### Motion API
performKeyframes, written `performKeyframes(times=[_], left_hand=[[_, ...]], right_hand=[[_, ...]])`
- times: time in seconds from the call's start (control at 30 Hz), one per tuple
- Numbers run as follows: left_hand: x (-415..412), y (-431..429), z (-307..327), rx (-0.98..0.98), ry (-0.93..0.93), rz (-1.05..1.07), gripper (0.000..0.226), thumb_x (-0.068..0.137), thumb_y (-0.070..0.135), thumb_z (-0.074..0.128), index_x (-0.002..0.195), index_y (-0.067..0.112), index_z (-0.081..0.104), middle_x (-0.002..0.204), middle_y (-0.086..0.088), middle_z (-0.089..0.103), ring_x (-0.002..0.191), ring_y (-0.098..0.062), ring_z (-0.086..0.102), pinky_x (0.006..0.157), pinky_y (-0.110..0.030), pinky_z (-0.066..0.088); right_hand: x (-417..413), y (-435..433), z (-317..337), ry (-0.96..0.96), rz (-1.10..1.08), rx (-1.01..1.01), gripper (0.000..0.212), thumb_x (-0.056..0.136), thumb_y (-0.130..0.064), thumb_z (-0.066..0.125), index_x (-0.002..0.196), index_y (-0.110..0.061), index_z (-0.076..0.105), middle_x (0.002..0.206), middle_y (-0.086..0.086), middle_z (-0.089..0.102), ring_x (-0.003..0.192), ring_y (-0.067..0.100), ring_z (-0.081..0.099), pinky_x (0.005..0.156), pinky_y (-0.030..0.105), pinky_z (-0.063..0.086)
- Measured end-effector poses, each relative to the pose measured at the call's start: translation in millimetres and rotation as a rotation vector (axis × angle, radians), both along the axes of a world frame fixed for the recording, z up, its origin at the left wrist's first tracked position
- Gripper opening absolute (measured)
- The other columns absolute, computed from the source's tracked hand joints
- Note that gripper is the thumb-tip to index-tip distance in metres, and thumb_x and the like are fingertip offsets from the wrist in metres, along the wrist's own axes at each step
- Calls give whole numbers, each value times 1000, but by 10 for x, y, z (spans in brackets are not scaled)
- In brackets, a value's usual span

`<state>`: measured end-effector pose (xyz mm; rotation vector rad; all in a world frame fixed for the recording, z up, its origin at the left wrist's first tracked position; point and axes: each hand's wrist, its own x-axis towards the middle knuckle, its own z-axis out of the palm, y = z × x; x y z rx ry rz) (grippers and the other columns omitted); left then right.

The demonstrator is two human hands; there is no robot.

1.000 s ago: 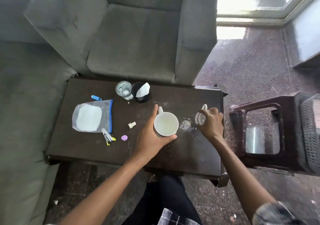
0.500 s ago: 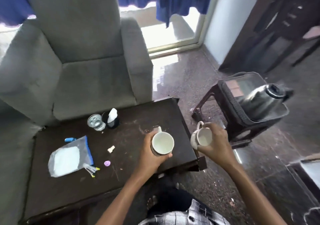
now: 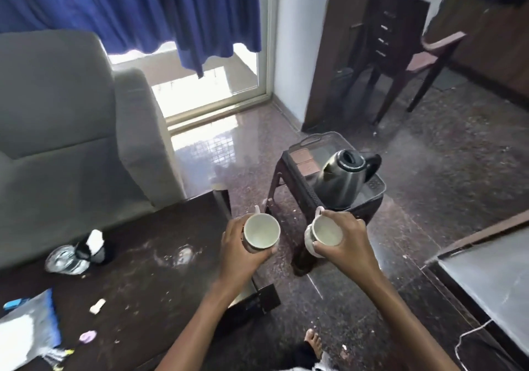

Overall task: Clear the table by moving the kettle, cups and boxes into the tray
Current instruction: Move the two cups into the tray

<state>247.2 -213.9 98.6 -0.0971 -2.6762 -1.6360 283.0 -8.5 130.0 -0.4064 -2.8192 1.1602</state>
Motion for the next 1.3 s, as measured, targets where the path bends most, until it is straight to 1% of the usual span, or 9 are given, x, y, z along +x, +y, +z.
performKeyframes(times=[0.2,0.27,0.5,0.63,0.7,0.83,0.97,1.1,1.3], left_hand=[[-236,761,-17,16,24,41,70,50,42,81,112,27,51,111,4,55,106,-20,55,90,-46,48],[-330,953,-23,41,-5,41,72,53,31,87,113,28,49,111,4,53,106,-19,55,90,-46,49],[-931,1478,-105,125,-72,17,73,58,23,87,119,32,47,115,11,51,109,-17,54,92,-37,49],[-1414,1715,-153,239,-98,-13,81,63,13,85,125,40,40,122,20,47,111,-11,51,90,-27,47],[-1670,1802,-186,245,-108,-11,77,67,12,82,120,49,40,126,17,47,115,-14,50,92,-32,48],[-2157,1954,-261,170,-125,43,78,61,28,82,128,35,42,131,3,48,117,-20,49,96,-49,46],[-2625,2135,-348,43,-186,37,85,60,24,85,134,21,44,129,-3,48,117,-20,46,99,-39,40],[-3007,2370,-478,-5,-245,-14,78,63,22,84,131,17,47,124,-5,48,105,-9,41,83,-17,31],[-3377,2786,-814,-223,-250,-31,75,66,29,81,131,17,46,129,-3,51,119,-24,44,89,-28,35]], right_hand=[[-281,848,72,17,20,-34,64,60,-18,79,121,-21,60,118,-3,60,108,24,51,91,36,44],[-413,1039,89,51,35,-42,64,58,-15,80,119,-18,61,116,-2,61,108,24,54,94,38,44],[-999,1469,13,31,56,-90,65,61,-16,81,121,-21,58,119,-5,59,111,18,51,89,25,39],[-1403,1626,-40,23,42,-110,64,62,-15,82,121,-23,57,119,-7,58,112,17,51,91,24,38],[-1611,1694,-11,17,27,-101,63,63,-14,81,120,-24,58,115,-10,56,110,16,52,92,26,39],[-2053,1832,19,10,8,-81,61,65,-11,79,121,-26,58,111,-8,55,108,16,51,91,29,40],[-2489,2000,-18,3,-9,-86,66,64,-11,80,123,-24,56,115,-3,56,109,15,51,95,32,40],[-2989,2164,-203,-35,46,7,64,64,-14,81,122,-17,55,118,2,58,110,19,51,93,28,37],[-3741,2415,-759,-231,148,172,60,68,-26,78,119,-17,48,117,10,56,108,28,53,83,37,46]])
